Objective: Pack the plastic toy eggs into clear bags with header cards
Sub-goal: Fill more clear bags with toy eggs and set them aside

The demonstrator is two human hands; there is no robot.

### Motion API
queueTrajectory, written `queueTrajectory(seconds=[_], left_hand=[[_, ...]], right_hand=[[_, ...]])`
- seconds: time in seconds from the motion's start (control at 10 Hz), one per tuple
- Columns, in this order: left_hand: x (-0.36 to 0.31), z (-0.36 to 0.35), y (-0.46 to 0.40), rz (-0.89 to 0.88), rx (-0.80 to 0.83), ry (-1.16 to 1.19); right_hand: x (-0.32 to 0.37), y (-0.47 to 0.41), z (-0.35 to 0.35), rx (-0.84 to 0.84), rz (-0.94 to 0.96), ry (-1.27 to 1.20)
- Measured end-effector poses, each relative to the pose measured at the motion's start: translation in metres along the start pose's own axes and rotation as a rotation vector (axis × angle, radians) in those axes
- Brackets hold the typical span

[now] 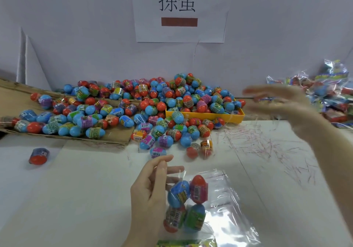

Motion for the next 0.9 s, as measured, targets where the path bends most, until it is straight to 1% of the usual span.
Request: queueTrajectory(seconds=[0.1,0.2,0.3,0.4,0.5,0.6,0.7,0.8,0.9], left_hand=[[0.001,-0.001,0.000,0.013,0.000,-0.012],[0.001,-0.001,-0.001,0.009,0.000,-0.023],[0.000,-0.001,0.001,0.004,-0.004,-0.024],[0.001,0.000,-0.001,0.013,-0.005,-0.028],[0.001,0.000,-0.002,0.017,-0.009,-0.021],[0.001,0.001,0.000,0.025,-0.005,-0.019],[0.001,0.001,0.000,0.028,-0.007,-0.030],[0.002,0.000,-0.001,0.044,0.002,-0.027],[0.003,0.001,0.000,0.066,0.004,-0.003]], right_hand=[[-0.009,0.003,0.002,-0.034,-0.009,0.053],[-0.002,0.014,-0.013,-0.049,-0.188,-0.016],[-0.010,0.009,-0.015,0.000,-0.251,-0.644],[-0.014,0.010,-0.013,-0.008,-0.131,0.313],[0.005,0.011,-0.006,-0.081,0.010,-0.313],[0.013,0.018,-0.001,-0.273,0.181,0.026],[0.026,0.029,-0.018,-0.158,0.296,0.040],[0.032,0.043,-0.033,-0.111,0.348,0.131],[0.012,0.059,-0.059,0.021,0.132,0.005]])
Point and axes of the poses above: each hand's wrist, its own y-axis away from the middle knuckle, its own z-axis out of the back of the hand, x = y × z, the point moved 6 cm from there along -y, towards the middle knuckle, and after that the axes turned 12 degrees about -y, right-handed, at the moved point
